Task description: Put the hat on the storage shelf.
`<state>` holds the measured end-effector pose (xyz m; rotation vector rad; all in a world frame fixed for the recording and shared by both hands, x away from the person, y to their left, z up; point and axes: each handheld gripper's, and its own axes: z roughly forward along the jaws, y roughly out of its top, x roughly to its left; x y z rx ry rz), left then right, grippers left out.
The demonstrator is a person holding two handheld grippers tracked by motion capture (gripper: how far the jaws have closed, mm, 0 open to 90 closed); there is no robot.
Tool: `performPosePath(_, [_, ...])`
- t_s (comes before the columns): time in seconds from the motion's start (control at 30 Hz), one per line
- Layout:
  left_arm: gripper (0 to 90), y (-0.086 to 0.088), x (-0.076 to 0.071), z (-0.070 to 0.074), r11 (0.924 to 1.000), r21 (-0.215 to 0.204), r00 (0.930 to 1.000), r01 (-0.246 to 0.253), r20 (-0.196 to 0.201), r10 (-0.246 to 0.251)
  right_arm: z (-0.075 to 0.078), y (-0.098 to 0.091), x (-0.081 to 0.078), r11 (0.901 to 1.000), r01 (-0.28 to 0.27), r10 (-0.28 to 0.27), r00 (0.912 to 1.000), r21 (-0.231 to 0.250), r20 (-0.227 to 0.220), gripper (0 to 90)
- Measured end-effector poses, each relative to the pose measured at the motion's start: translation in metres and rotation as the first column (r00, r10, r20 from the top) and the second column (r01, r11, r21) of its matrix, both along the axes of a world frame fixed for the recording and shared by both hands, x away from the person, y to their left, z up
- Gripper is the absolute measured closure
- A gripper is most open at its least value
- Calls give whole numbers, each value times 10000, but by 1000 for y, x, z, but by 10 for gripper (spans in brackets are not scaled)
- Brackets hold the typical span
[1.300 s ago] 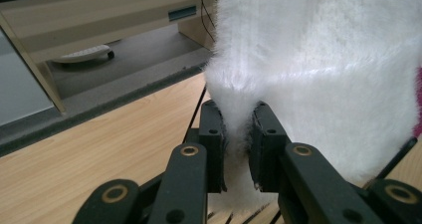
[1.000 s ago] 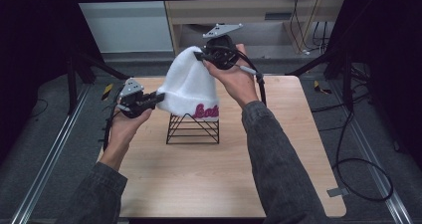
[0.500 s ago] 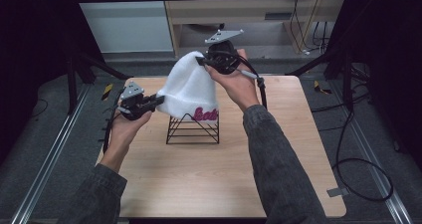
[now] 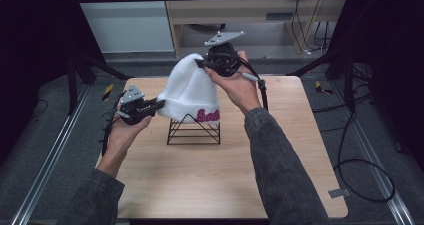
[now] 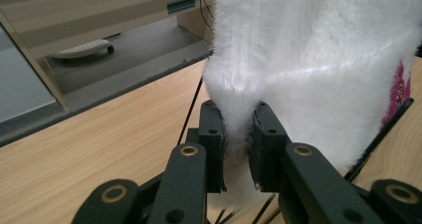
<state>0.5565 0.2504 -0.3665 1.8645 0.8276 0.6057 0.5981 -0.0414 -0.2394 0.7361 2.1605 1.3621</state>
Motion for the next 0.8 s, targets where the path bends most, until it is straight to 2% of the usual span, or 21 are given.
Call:
performPosePath(0.13, [777, 1, -7, -2, 9999, 19, 9999, 113, 36, -113, -1, 2, -8, 9998, -213, 213, 9998, -18, 1, 830])
performPosePath(0.4, [777, 1, -19, -16, 9991, 221, 9993, 366, -19, -366, -9, 4, -23, 9981, -605, 603, 9980, -91, -196, 828])
performPosePath(0.63, [776, 4, -21, -33, 9990, 187, 9987, 411, -308, -405, -20, 6, -33, 9953, -883, 864, 9952, -411, -449, 826])
performPosePath(0.8, [777, 6, -23, -43, 9988, 187, 9981, 445, -438, -436, -30, 4, -37, 9944, -963, 936, 9937, -431, -611, 825])
